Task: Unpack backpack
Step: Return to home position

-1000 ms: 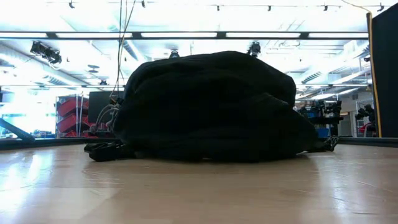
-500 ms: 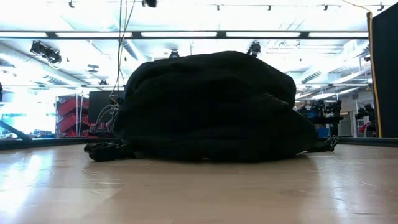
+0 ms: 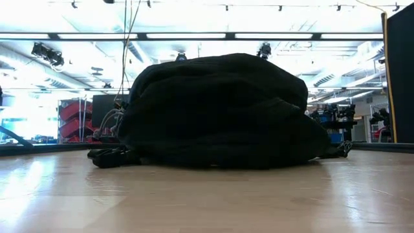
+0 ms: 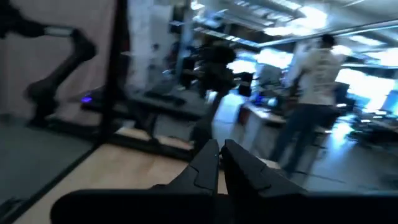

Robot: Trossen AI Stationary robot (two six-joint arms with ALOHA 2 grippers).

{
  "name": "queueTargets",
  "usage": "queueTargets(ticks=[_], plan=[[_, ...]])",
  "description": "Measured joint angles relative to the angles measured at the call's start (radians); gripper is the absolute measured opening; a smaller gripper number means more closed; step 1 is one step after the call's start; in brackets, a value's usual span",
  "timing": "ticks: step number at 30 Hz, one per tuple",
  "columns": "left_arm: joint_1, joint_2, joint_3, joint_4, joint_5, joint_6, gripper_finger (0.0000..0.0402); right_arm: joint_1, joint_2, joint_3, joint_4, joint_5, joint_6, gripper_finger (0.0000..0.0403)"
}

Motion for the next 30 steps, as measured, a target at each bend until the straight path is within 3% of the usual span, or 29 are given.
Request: queueTargets(ticks=[3,5,12,17,21,26,30], plan=[[0.0,-0.022,0.0,-0.067,0.006,-0.021,0.0,-0.015,-0.121,-0.042,-0.011,-0.001,-0.02,0.0],[0.002,-0.019,-0.014,-0.069,0.003,-0.02,0.0,-0.027,-0.2,-0.067,-0.032,-0.058,-0.024,0.0],[0.095,-0.021,-0.142,0.095,0.018,0.001,0.0,-0.062,-0.422,-0.114,-0.184,-0.196,-0.019,0.0],[0.173,-0.093,-0.255,0.156,0.056,-0.002,0.0,-0.063,-0.557,-0.115,-0.318,-0.18,0.03,0.0],[0.241,-0.214,-0.311,0.14,0.081,0.002,0.0,-0.063,-0.553,-0.096,-0.369,-0.15,0.045,0.0],[0.32,-0.418,-0.364,0.085,0.114,0.0,0.0,-0.065,-0.558,-0.094,-0.408,-0.035,0.03,0.0],[0.363,-0.526,-0.451,0.142,0.212,-0.024,0.0,-0.065,-0.558,-0.11,-0.409,-0.038,0.029,0.0]])
